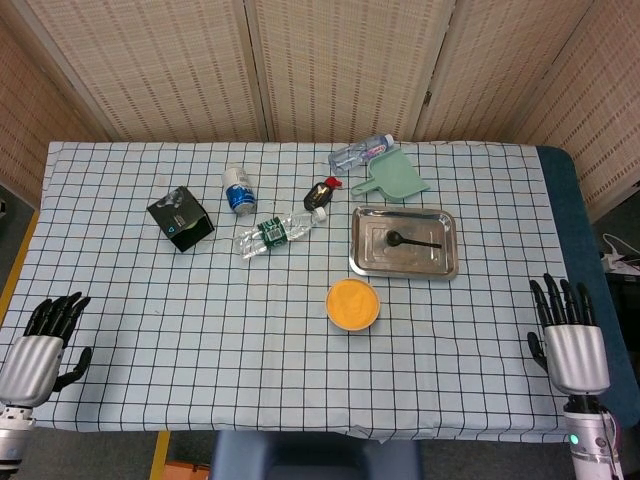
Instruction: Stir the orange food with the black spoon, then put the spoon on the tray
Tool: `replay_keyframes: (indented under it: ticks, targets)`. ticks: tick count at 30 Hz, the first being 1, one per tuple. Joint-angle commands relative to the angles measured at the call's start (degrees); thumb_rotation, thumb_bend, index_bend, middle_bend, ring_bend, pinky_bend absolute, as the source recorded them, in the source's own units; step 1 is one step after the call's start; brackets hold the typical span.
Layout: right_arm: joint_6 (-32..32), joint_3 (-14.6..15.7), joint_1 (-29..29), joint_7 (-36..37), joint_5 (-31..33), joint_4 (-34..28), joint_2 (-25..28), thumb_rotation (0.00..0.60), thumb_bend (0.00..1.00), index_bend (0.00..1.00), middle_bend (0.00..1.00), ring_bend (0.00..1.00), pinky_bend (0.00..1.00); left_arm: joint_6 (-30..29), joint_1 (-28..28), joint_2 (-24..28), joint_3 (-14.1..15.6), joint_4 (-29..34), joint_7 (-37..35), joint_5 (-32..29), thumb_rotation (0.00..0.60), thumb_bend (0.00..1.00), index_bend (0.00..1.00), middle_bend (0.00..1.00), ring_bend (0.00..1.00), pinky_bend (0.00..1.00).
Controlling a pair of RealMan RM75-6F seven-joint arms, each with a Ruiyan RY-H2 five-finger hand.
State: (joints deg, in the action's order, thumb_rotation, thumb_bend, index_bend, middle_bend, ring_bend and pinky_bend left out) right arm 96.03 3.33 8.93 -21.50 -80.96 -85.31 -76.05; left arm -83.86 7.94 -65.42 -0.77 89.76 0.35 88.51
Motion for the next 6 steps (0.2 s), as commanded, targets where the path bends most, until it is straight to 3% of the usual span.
replay_keyframes:
  ticks: [1,6]
  targets:
    - [0.6,0.3,-2.1,2.0,-0.7,0.6,0.1,0.600,0.30,0.00,0.00,0.00,0.00,-1.7,-0.2,-0.7,-0.1,-0.7,-0.3,1.7,0.600,0.47,0.00,0.00,0.00,0.04]
    - [-0.1,0.0,-2.9,1.7,-1.7,-0.8,0.7,0.600,0.30,0.00,0.00,0.00,0.00,-2.2,-0.2,-1.3,0.1,-1.4,-0.6,2.6,0.600,0.47,0.00,0.00,0.00,0.04]
